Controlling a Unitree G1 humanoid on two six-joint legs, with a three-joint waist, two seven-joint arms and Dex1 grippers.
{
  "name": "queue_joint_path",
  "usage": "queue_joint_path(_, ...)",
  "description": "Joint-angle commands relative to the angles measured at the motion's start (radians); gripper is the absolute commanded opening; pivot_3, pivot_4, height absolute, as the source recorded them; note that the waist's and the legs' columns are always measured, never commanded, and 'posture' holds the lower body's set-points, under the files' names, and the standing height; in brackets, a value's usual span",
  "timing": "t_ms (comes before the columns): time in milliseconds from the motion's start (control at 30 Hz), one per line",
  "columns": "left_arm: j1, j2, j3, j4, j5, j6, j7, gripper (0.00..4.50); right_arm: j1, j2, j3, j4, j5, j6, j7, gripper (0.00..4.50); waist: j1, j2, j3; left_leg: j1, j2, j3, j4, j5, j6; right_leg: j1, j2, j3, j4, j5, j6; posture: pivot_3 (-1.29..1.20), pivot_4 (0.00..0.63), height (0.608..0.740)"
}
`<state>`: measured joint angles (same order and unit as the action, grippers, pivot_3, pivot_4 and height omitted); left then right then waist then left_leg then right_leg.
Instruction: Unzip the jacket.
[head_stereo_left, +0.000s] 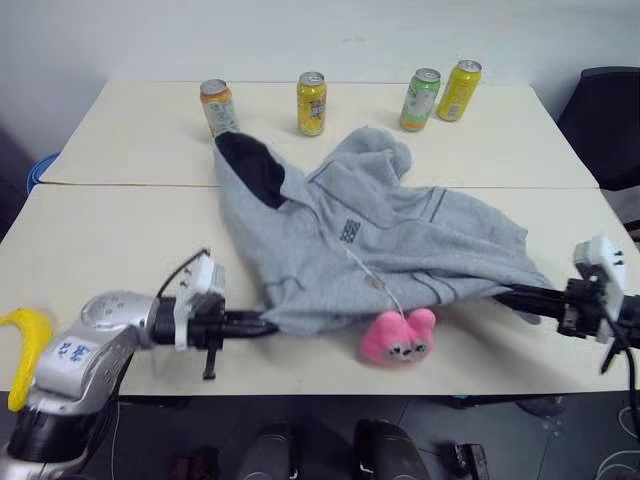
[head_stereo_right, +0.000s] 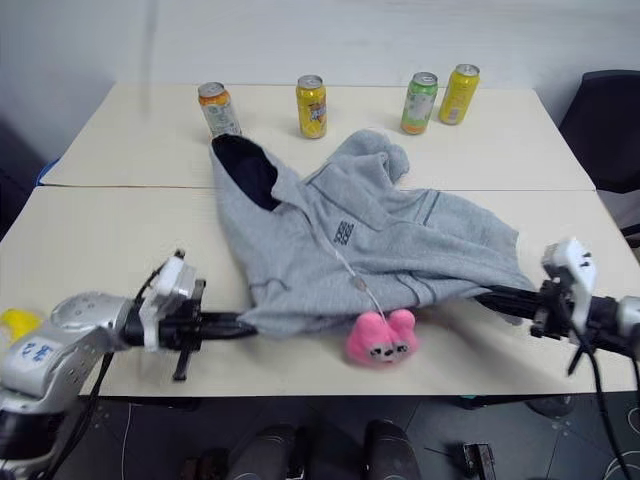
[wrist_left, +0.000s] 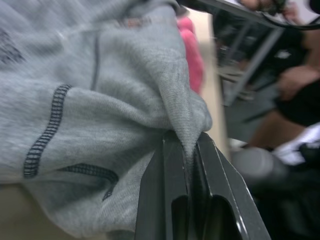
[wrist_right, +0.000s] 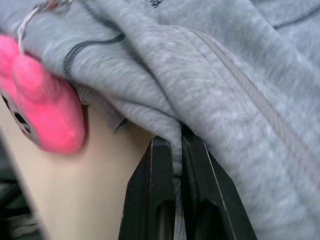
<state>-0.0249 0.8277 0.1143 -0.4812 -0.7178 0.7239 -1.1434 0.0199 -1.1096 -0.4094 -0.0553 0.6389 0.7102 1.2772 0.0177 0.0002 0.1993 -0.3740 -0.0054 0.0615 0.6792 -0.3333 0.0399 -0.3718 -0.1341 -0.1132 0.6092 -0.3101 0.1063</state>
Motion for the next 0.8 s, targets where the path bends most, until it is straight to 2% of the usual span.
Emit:
queue_joint_path(33, 0.107, 0.023, 0.033, -0.137, -0.100, 0.065, 0.016, 0.00, 0.036, -0.075, -0.069, 0.061, 0.018, 0.058, 0.085, 0.02, 0.001, 0.000, 0.000, 0.000, 0.000, 0.000, 0.000, 0.000, 0.000, 0.000, 0.000, 0.000, -0.001, 0.000, 0.000, 0.00, 0.150, 0.740)
queue_joint_path(133, 0.248, 0.062, 0.031, -0.215, -0.098, 0.070, 0.008, 0.00, 0.110, -0.119, -0.111, 0.099, 0.003, 0.098, 0.137, 0.02, 0.006, 0.001, 0.000, 0.000, 0.000, 0.000, 0.001, -0.001, 0.000, 0.000, -0.001, 0.000, -0.001, 0.000, -0.001, 0.00, 0.150, 0.740)
queue_joint_path(233, 0.307, 0.065, 0.043, -0.252, -0.131, 0.080, 0.030, 0.00, 0.151, -0.128, -0.123, 0.108, -0.018, 0.098, 0.138, 0.02, 0.007, 0.001, 0.000, 0.000, 0.000, 0.000, 0.000, -0.001, -0.001, 0.000, -0.001, 0.000, -0.002, -0.001, -0.002, 0.00, 0.150, 0.740)
queue_joint_path(300, 0.308, 0.045, 0.055, -0.248, -0.158, 0.109, 0.092, 0.51, 0.163, -0.101, -0.129, 0.083, -0.024, 0.057, 0.129, 0.00, 0.006, 0.003, 0.000, 0.000, 0.000, -0.001, 0.000, -0.002, -0.001, 0.000, -0.001, 0.000, -0.002, -0.001, -0.002, 0.00, 0.150, 0.740)
queue_joint_path(433, 0.257, 0.057, 0.109, -0.204, -0.219, 0.145, 0.132, 1.67, 0.204, -0.027, -0.155, 0.007, -0.034, 0.000, 0.080, 1.16, 0.009, 0.004, -0.001, 0.000, 0.000, -0.001, 0.000, -0.003, -0.001, 0.000, -0.001, 0.000, -0.001, -0.001, -0.002, 0.00, 0.150, 0.740)
queue_joint_path(567, 0.186, 0.095, 0.195, -0.120, -0.233, 0.133, 0.104, 2.85, 0.233, -0.033, -0.221, 0.027, -0.014, 0.061, 0.083, 2.47, 0.009, 0.008, 0.000, 0.000, 0.000, 0.000, 0.000, -0.003, -0.002, -0.001, -0.001, 0.000, -0.001, -0.001, -0.002, 0.00, 0.150, 0.740)
queue_joint_path(633, 0.149, 0.132, 0.247, -0.043, -0.221, 0.116, 0.057, 2.86, 0.192, -0.032, -0.294, 0.070, 0.057, 0.168, 0.061, 3.08, 0.008, 0.008, 0.000, 0.000, 0.000, 0.000, 0.000, -0.003, -0.002, -0.001, 0.000, 0.000, 0.000, -0.001, -0.002, 0.00, 0.150, 0.740)
queue_joint_path(733, 0.093, 0.203, 0.248, 0.068, -0.108, 0.007, -0.015, 3.40, 0.103, -0.036, -0.340, 0.132, 0.098, 0.214, 0.032, 4.01, 0.003, 0.008, 0.000, 0.000, 0.000, 0.001, 0.000, -0.003, -0.002, -0.002, 0.000, 0.000, 0.000, -0.001, -0.002, 0.00, 0.150, 0.740)
queue_joint_path(800, 0.070, 0.237, 0.194, 0.135, 0.029, -0.140, -0.062, 3.96, 0.038, -0.027, -0.311, 0.134, 0.099, 0.211, -0.001, 4.50, 0.000, 0.008, 0.000, 0.001, 0.000, 0.001, 0.000, -0.003, -0.002, -0.002, 0.001, 0.001, 0.000, -0.001, -0.002, 0.00, 0.150, 0.740)
